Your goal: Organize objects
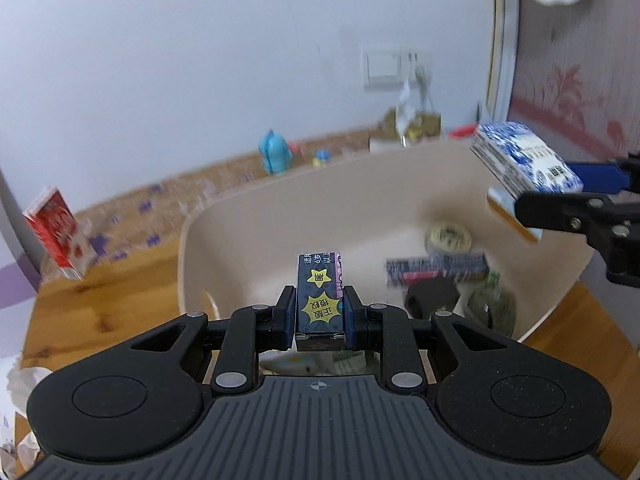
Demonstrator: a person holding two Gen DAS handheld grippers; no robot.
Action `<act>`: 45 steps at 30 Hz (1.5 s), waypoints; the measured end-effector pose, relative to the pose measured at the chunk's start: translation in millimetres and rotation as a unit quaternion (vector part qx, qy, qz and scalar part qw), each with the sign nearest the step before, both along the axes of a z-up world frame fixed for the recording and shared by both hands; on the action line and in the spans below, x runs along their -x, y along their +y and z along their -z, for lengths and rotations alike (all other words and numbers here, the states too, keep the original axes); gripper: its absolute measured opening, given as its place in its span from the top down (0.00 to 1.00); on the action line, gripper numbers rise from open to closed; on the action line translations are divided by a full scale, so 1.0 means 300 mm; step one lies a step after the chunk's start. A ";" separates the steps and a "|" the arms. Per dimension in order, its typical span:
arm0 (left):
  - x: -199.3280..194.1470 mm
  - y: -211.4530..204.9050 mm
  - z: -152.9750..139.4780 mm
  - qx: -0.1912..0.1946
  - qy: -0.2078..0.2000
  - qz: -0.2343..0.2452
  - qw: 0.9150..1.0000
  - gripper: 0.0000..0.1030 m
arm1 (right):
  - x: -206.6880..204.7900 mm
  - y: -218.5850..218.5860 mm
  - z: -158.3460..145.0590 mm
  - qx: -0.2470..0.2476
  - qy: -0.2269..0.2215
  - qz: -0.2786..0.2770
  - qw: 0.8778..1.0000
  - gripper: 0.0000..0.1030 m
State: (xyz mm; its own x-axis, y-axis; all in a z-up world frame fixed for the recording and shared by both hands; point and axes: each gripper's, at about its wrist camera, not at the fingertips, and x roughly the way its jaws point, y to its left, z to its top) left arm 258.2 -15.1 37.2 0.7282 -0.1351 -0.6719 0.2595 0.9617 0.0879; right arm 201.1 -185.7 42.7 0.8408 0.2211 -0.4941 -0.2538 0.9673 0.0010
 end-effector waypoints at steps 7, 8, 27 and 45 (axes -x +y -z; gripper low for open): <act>-0.048 -0.018 0.058 -0.024 0.046 0.018 0.998 0.77 | -0.116 0.033 0.100 0.034 0.070 -0.013 0.997 0.55; -0.054 -0.020 0.064 -0.026 0.054 0.021 0.998 0.77 | -0.126 0.040 0.110 0.043 0.076 -0.014 0.996 0.55; -0.010 -0.004 0.022 -0.006 0.018 -0.029 0.999 0.28 | -0.110 0.049 0.133 0.062 0.087 -0.001 0.994 0.18; 0.225 0.033 -0.058 0.028 -0.034 -0.051 0.998 0.21 | 0.053 -0.041 0.071 0.016 0.054 0.041 0.998 0.00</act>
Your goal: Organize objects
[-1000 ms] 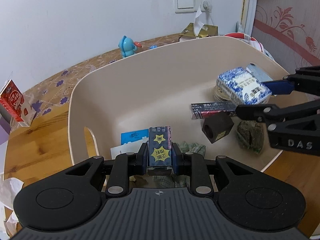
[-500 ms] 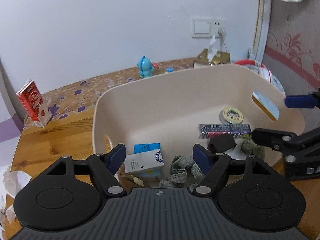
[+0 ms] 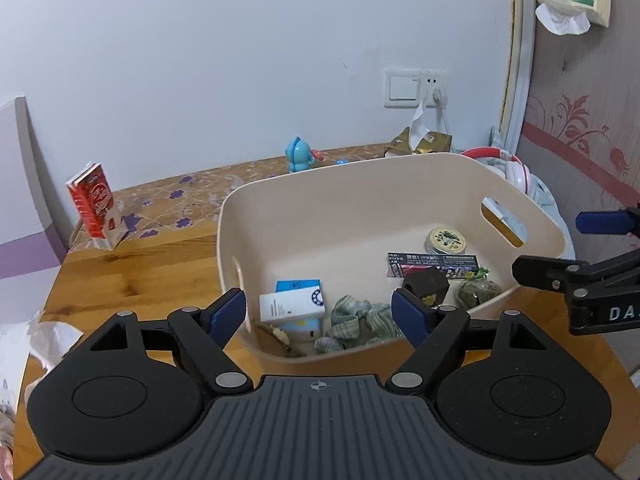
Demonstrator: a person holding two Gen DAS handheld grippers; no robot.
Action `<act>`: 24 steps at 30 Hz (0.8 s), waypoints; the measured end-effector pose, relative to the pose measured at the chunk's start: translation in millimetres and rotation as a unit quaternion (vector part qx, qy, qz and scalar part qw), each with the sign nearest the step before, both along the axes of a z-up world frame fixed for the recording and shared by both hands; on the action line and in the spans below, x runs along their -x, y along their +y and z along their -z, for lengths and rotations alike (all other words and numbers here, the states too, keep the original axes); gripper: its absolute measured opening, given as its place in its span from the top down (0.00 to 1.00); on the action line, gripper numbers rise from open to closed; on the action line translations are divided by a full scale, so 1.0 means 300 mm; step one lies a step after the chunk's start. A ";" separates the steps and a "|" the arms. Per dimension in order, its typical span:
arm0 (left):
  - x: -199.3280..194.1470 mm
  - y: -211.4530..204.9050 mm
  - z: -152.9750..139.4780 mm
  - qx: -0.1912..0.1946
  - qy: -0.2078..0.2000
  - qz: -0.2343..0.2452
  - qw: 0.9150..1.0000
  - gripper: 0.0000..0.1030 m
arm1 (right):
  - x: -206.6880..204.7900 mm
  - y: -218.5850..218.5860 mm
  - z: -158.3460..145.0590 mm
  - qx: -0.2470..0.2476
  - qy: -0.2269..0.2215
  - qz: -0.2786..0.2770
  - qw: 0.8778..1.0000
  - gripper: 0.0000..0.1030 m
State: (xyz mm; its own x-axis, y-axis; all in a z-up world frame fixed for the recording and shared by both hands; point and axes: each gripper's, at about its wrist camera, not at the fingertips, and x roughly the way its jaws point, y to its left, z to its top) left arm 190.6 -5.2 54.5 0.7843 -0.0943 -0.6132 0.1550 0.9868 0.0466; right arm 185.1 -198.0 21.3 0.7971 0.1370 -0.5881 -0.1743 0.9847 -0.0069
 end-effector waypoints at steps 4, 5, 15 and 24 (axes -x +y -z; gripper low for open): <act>0.057 0.022 -0.024 0.015 -0.007 -0.007 1.000 0.21 | 0.046 0.000 0.001 0.001 -0.006 0.001 1.000 0.00; 0.072 0.026 -0.031 0.017 -0.008 -0.008 1.000 0.21 | 0.059 0.001 -0.003 0.000 -0.009 0.002 1.000 0.00; 0.216 0.048 -0.059 0.023 -0.016 -0.008 1.000 0.20 | 0.190 0.015 -0.035 -0.015 -0.021 -0.007 1.000 0.00; 0.338 0.059 -0.077 0.038 -0.017 -0.014 0.999 0.15 | 0.316 0.011 -0.036 -0.020 -0.025 -0.004 0.999 0.00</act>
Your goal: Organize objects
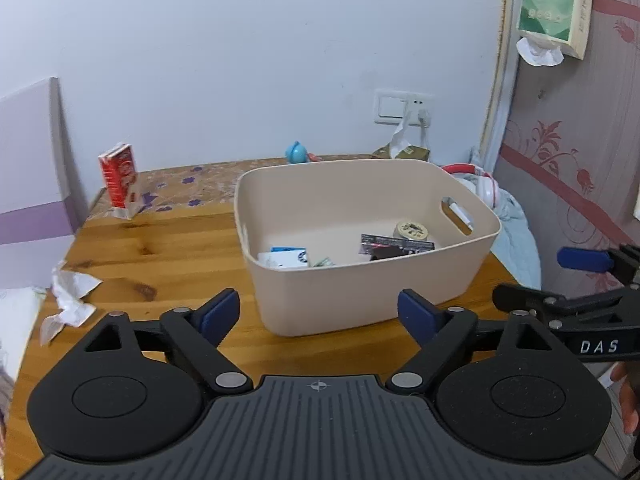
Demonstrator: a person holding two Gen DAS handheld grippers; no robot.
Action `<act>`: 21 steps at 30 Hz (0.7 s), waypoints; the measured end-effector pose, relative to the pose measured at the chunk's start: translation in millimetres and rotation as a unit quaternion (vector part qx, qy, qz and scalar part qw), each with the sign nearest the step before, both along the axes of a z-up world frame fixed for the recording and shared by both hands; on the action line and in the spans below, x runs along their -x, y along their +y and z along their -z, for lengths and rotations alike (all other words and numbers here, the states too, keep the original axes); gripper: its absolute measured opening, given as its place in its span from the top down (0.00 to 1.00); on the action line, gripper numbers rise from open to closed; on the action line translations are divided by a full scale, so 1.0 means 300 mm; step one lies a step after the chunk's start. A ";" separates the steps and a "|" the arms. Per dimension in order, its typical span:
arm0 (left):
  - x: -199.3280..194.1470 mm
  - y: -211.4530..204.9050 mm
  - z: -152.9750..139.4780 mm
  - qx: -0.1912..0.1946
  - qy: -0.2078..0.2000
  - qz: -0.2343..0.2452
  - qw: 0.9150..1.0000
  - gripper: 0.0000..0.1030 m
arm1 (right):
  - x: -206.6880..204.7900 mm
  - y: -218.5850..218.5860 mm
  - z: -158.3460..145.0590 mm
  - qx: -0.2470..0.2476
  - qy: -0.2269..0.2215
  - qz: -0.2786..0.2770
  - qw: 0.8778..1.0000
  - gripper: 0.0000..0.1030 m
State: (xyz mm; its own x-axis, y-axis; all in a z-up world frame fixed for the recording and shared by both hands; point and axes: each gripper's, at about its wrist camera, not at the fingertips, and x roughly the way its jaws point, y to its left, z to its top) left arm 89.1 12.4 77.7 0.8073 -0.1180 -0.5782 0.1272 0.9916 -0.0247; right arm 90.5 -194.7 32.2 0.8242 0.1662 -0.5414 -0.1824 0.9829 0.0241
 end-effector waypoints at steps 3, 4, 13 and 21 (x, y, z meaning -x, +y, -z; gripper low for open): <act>0.043 0.002 -0.009 -0.002 -0.007 -0.007 1.000 0.14 | 0.030 -0.002 0.011 0.004 0.002 0.005 1.000 0.00; 0.057 0.008 -0.013 0.004 -0.007 -0.008 1.000 0.14 | 0.043 -0.003 0.013 0.005 0.002 0.007 1.000 0.00; 0.178 0.050 -0.002 0.019 0.015 -0.020 0.999 0.13 | 0.145 -0.016 -0.012 -0.003 -0.004 0.010 1.000 0.00; 0.264 0.071 0.001 -0.012 0.013 -0.035 0.999 0.13 | 0.221 -0.011 -0.015 -0.005 0.003 0.005 1.000 0.00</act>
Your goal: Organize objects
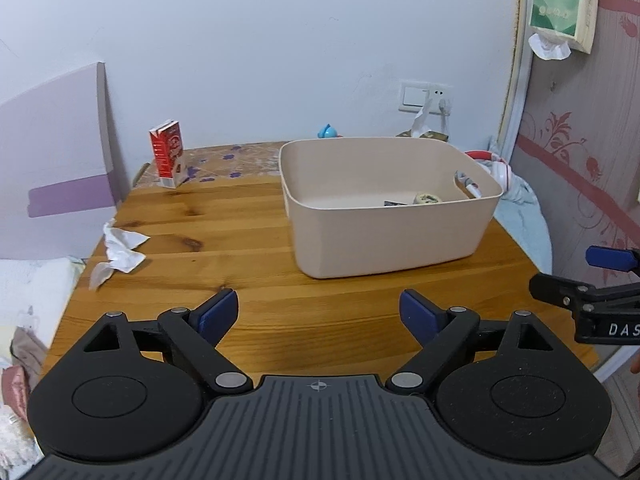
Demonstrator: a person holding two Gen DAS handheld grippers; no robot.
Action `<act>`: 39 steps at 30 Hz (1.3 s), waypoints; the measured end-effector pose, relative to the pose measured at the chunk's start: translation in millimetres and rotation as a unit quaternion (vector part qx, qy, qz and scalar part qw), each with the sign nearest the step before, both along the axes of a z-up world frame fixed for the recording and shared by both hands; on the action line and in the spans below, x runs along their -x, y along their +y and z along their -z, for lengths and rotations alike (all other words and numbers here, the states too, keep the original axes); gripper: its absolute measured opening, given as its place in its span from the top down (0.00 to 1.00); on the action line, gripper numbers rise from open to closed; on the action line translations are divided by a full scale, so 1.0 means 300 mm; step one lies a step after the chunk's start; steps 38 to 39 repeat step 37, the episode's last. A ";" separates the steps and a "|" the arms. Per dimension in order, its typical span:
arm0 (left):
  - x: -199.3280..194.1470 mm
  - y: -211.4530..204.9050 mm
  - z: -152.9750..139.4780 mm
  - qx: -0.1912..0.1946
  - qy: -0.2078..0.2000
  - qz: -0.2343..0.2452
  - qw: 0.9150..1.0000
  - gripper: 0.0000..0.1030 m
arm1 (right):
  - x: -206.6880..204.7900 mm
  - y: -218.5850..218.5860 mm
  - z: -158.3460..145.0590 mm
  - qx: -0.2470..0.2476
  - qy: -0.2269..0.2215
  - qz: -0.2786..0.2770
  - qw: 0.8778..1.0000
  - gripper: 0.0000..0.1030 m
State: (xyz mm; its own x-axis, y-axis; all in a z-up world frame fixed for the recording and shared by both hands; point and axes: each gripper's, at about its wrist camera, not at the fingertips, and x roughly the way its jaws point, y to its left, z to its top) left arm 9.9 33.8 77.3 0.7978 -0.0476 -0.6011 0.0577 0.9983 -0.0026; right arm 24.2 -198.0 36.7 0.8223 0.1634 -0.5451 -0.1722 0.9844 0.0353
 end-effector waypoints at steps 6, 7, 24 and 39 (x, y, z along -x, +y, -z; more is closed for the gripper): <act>0.039 0.003 -0.013 -0.003 0.000 0.006 1.000 0.13 | 0.048 0.017 0.015 0.009 0.008 -0.007 1.000 0.00; 0.044 0.002 -0.013 -0.004 0.001 0.008 1.000 0.13 | 0.055 0.015 0.019 0.008 0.008 -0.008 1.000 0.00; 0.072 -0.005 -0.045 -0.013 -0.010 0.013 1.000 0.13 | 0.104 -0.026 -0.009 -0.004 0.002 0.006 1.000 0.00; -0.004 0.033 -0.003 -0.004 0.003 -0.002 1.000 0.12 | 0.050 -0.020 0.021 -0.006 0.015 0.013 1.000 0.00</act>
